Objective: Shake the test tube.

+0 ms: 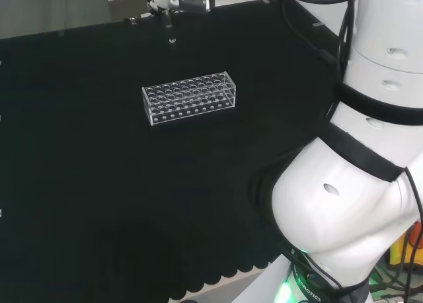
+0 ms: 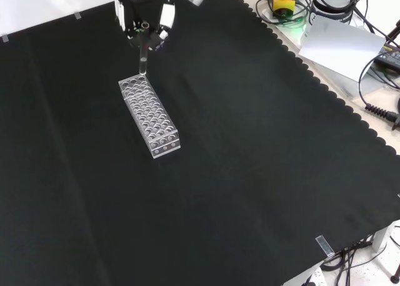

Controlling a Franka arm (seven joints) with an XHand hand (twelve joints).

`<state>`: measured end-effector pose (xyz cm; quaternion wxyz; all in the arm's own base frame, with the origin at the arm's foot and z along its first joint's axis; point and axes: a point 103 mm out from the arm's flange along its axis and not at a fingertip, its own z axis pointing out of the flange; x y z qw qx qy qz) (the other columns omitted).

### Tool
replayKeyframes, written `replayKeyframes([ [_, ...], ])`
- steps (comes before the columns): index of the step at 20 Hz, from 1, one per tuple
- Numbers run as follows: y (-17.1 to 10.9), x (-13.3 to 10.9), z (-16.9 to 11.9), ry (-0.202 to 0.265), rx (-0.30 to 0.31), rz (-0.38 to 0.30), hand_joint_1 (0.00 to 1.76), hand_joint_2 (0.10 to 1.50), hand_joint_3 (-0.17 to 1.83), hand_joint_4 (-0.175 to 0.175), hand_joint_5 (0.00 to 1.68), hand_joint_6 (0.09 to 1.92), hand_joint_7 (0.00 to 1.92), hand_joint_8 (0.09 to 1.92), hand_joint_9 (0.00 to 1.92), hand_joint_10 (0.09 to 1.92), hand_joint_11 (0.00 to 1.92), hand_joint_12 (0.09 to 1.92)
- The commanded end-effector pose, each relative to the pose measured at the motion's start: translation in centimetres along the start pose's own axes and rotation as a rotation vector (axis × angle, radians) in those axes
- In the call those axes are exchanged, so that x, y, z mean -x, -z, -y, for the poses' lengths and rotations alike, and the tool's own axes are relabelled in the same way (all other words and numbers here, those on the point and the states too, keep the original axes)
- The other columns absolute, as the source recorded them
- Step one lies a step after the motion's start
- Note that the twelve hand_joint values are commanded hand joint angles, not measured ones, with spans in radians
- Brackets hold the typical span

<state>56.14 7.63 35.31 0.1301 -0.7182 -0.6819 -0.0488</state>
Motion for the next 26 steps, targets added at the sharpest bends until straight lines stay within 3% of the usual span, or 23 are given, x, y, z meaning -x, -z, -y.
replayKeyframes([
  [1, 0.6, -0.3, -0.7, 0.019, 0.018, -0.012, 1.23, 0.68, 0.59, -0.175, 1.33, 0.53, 1.77, 0.35, 1.62, 0.41, 1.22, 0.91],
  [7, 1.8, 6.8, 0.3, -0.117, 0.016, 0.031, 1.23, 0.68, 0.59, -0.175, 1.33, 0.53, 1.77, 0.35, 1.62, 0.41, 1.22, 0.91],
  [13, 3.5, 15.5, 2.8, -0.297, 0.021, 0.061, 1.23, 0.68, 0.59, -0.175, 1.33, 0.53, 1.77, 0.35, 1.62, 0.41, 1.22, 0.92],
  [19, 5.0, 21.8, 5.7, -0.447, 0.036, 0.067, 1.23, 0.68, 0.59, -0.175, 1.33, 0.53, 1.77, 0.35, 1.62, 0.41, 1.21, 0.92],
  [23, 6.0, 24.4, 6.7, -0.506, 0.043, 0.074, 1.23, 0.68, 0.59, -0.175, 1.33, 0.53, 1.77, 0.35, 1.62, 0.41, 1.21, 0.92],
  [26, 6.1, 24.5, 6.9, -0.512, 0.05, 0.075, 1.23, 0.68, 0.59, -0.175, 1.33, 0.54, 1.77, 0.35, 1.62, 0.41, 1.21, 0.92],
])
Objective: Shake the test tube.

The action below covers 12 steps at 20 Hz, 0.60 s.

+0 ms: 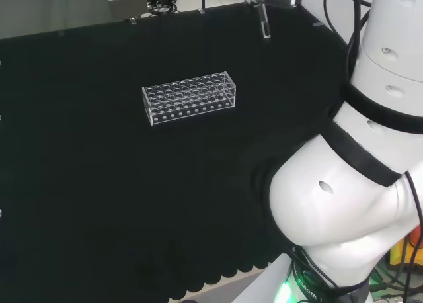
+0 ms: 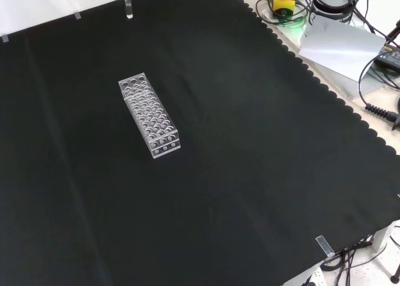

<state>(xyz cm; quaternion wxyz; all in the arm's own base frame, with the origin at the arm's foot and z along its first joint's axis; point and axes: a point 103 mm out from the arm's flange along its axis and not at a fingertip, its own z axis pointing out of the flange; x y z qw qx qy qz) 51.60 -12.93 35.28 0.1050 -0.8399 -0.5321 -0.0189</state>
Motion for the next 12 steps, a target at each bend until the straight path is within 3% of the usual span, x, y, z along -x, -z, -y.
replayKeyframes([
  [1, 1.1, 4.8, 1.2, -0.116, 0.011, 0.024, 1.23, 0.68, 0.59, -0.175, 1.33, 0.54, 1.77, 0.35, 1.62, 0.41, 1.21, 0.92],
  [7, -0.4, 0.4, 1.0, -0.033, -0.004, -0.033, 1.22, 0.68, 0.59, -0.175, 1.33, 0.54, 1.77, 0.35, 1.62, 0.41, 1.21, 0.92],
  [11, -1.6, -4.3, 0.8, 0.059, -0.026, -0.066, 1.22, 0.68, 0.59, -0.175, 1.33, 0.54, 1.77, 0.35, 1.62, 0.41, 1.21, 0.92],
  [12, -2.2, -6.7, 1.2, 0.081, -0.026, -0.06, 1.22, 0.68, 0.59, -0.175, 1.33, 0.54, 1.77, 0.35, 1.62, 0.41, 1.21, 0.92],
])
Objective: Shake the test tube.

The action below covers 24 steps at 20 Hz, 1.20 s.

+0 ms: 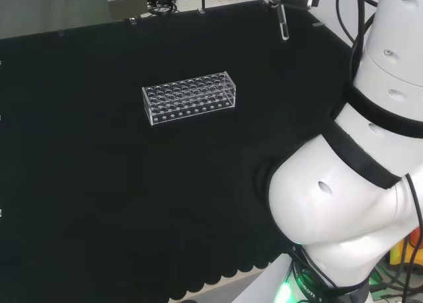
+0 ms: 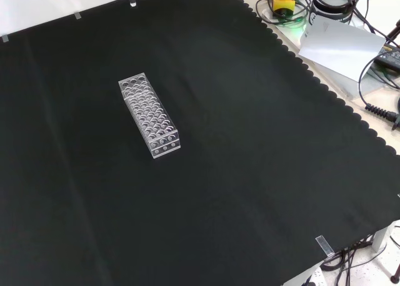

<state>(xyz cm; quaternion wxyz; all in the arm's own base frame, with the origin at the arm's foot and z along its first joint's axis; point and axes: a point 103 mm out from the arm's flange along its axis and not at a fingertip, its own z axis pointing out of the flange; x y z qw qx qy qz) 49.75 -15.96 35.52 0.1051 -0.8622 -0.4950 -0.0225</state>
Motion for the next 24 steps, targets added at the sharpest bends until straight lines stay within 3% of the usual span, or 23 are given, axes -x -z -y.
replayKeyframes([
  [1, -3.4, -11.3, 1.7, 0.183, -0.048, -0.05, 1.22, 0.68, 0.59, -0.175, 1.33, 0.54, 1.77, 0.35, 1.62, 0.41, 1.21, 0.92],
  [7, -5.0, -18.9, 3.2, 0.332, -0.071, -0.082, 1.22, 0.68, 0.59, -0.175, 1.33, 0.54, 1.77, 0.35, 1.62, 0.41, 1.21, 0.92],
  [11, -5.6, -21.9, 4.2, 0.384, -0.085, -0.095, 1.22, 0.68, 0.6, -0.175, 1.33, 0.54, 1.77, 0.35, 1.62, 0.41, 1.21, 0.92],
  [17, -5.9, -23.2, 4.6, 0.418, -0.087, -0.096, 1.22, 0.68, 0.6, -0.175, 1.33, 0.54, 1.77, 0.35, 1.62, 0.41, 1.21, 0.92],
  [19, -6.4, -24.8, 5.7, 0.414, -0.077, -0.064, 1.22, 0.68, 0.6, -0.175, 1.33, 0.54, 1.77, 0.35, 1.62, 0.41, 1.21, 0.92],
  [24, -5.7, -21.8, 4.1, 0.386, -0.071, -0.073, 1.22, 0.67, 0.6, -0.175, 1.32, 0.54, 1.77, 0.35, 1.62, 0.41, 1.21, 0.92],
])
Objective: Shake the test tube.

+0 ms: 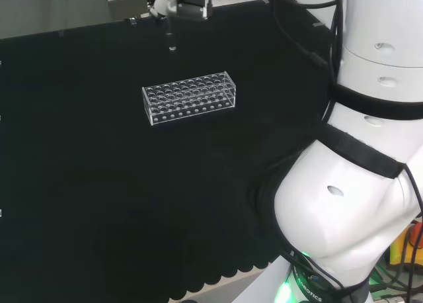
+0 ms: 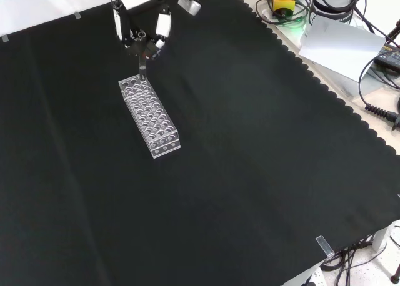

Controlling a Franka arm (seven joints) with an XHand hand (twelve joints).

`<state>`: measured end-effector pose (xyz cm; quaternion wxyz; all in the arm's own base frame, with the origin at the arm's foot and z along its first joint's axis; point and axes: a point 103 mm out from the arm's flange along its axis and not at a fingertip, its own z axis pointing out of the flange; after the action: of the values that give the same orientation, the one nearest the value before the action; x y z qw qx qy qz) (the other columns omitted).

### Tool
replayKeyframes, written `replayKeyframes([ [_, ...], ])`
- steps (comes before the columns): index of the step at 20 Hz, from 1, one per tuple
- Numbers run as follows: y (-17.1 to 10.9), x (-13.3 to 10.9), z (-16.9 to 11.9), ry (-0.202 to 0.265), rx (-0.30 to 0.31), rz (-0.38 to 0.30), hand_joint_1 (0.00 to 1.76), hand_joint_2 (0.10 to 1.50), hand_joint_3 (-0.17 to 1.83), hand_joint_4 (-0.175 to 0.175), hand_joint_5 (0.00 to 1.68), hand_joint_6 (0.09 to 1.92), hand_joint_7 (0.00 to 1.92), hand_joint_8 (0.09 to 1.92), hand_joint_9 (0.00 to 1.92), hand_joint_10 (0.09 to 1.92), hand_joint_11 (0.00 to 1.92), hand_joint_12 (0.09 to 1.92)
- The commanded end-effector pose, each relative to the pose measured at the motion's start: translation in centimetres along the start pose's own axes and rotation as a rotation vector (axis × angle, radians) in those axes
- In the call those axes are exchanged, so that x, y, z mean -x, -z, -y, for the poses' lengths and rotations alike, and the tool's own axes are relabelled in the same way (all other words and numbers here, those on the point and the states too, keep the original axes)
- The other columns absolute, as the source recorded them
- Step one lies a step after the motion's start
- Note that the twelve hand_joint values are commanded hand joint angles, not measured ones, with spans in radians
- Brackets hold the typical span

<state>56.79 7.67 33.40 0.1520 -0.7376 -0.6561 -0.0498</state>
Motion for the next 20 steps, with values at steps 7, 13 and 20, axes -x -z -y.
replayKeyframes([
  [7, 2.8, 8.6, 0.1, -0.113, 0.029, 0.042, 1.22, 0.67, 0.6, -0.175, 1.32, 0.54, 1.77, 0.34, 1.62, 0.41, 1.21, 0.92],
  [13, 3.8, 14.4, 1.5, -0.233, 0.034, 0.038, 1.22, 0.67, 0.6, -0.175, 1.32, 0.54, 1.77, 0.34, 1.62, 0.41, 1.21, 0.92],
  [20, 5.8, 21.7, 3.6, -0.358, 0.061, -0.01, 1.22, 0.67, 0.6, -0.175, 1.32, 0.54, 1.77, 0.34, 1.62, 0.41, 1.21, 0.92],
])
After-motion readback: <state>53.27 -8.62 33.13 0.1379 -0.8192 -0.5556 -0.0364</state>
